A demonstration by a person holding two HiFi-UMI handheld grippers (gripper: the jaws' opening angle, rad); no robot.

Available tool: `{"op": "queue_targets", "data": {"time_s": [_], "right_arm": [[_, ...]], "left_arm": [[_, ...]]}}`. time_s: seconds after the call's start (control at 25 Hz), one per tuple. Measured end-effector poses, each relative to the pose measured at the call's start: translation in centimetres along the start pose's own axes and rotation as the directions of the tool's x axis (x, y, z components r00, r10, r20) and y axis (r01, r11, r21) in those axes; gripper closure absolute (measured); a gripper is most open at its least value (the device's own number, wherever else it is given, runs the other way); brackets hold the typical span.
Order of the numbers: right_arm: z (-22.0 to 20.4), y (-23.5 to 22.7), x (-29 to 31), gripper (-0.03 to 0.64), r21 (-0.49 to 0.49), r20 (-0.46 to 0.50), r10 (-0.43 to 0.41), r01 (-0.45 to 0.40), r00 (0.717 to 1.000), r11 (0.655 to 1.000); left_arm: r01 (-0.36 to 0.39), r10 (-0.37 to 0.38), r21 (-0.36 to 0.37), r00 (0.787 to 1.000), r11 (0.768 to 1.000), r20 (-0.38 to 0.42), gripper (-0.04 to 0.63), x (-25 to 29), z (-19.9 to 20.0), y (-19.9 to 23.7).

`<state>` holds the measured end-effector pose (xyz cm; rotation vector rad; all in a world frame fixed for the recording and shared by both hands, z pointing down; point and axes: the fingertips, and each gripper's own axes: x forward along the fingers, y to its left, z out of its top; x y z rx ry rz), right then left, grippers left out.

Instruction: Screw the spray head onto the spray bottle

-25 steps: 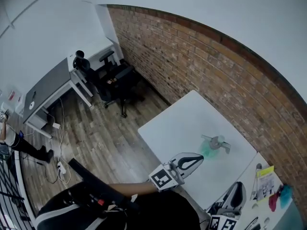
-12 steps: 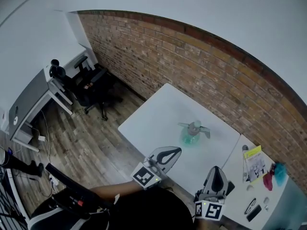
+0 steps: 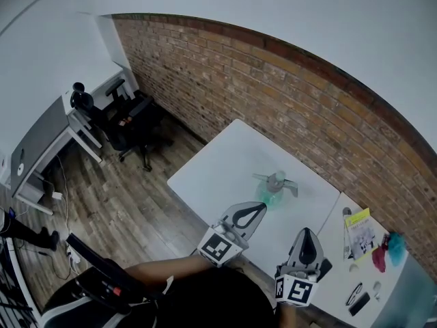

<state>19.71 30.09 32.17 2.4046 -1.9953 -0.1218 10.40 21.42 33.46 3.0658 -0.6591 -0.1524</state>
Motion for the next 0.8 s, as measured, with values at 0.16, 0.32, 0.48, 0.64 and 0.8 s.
{"op": "queue_targets", "data": {"time_s": [0.16,0.32,0.48,0.64,0.8], "right_arm": [[0.0,0.4,0.0,0.607,-0.006,0.002,-0.001,0.001,1.0,1.0],[-0.1,0.1,-0.2,0.609,-0.01,0.003,-0.009,0.009,1.0,1.0],[-0.1,0.2,-0.8,0.607,-0.007,0.003,-0.013,0.013,1.0,1.0],[-0.4,0.3,-1.4,0.607,-0.004,-0.002,-0.01,0.01,1.0,1.0],[-0.8,0.2,-2.1,0.607,0.001,-0.01,-0.006,0.006,1.0,1.0]], "left_arm": [[0.005,-0.005,-0.002,1.0,1.0,-0.007,0.592,-0.2,-0.8,-0.1],[0.007,-0.006,0.027,1.0,1.0,-0.012,0.592,-0.5,-1.1,-0.5],[0.009,-0.008,0.03,1.0,1.0,-0.023,0.592,-1.4,-1.6,-1.0],[0.001,0.0,0.029,0.999,1.0,-0.032,0.592,-1.9,-2.1,-1.4],[-0.005,0.005,0.012,0.999,1.0,-0.045,0.592,-2.1,-2.6,-2.1]]}}
